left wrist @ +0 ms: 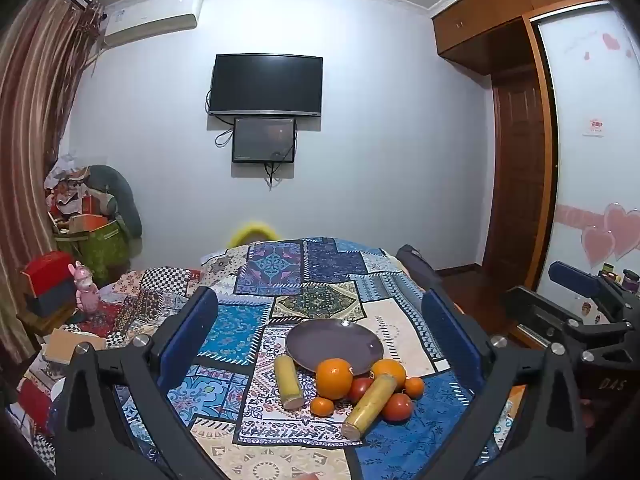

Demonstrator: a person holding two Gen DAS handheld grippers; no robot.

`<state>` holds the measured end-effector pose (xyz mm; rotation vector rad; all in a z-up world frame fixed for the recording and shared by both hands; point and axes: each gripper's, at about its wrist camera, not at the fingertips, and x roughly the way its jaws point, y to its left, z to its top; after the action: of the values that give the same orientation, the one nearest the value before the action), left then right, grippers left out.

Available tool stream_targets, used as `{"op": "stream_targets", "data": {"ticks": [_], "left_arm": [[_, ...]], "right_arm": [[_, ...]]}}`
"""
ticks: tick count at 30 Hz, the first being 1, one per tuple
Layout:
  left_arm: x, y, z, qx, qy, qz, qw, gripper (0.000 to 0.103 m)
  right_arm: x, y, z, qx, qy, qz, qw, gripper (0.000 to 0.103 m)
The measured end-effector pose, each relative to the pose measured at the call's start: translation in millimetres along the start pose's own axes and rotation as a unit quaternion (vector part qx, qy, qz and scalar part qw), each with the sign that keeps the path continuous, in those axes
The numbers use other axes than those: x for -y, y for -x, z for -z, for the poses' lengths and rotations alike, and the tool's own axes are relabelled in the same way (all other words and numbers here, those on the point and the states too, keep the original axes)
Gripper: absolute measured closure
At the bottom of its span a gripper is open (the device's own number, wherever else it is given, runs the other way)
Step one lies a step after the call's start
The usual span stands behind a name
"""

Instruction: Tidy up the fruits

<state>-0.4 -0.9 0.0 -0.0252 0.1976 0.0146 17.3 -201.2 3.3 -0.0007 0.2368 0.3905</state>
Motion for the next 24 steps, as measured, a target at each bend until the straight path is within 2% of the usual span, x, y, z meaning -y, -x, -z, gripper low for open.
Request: {"op": "stream_targets", "data": {"ticks": [4, 5, 14, 24], "left_arm": [[3, 2, -1, 0.001, -0.007, -0.001, 1.0000, 0.000], [-2, -5, -1, -0.011, 0.006, 0.005, 0.9999, 0.000], [-8, -6, -1, -0.006, 0.004, 0.003, 1.0000, 0.000], [2, -4, 3, -0.004, 0.000, -0.001, 1.0000, 0.000]], "right_arm": [[-1, -1, 0, 0.001, 0.002, 0.001, 1.000, 0.000], [-1, -1, 0, 0.001, 0.002, 0.001, 1.000, 0.000], [-2, 3, -1, 0.003, -0.003, -0.001, 1.000, 0.000], [2, 2, 3, 0.008, -0.011, 0.001, 1.000, 0.000]]}}
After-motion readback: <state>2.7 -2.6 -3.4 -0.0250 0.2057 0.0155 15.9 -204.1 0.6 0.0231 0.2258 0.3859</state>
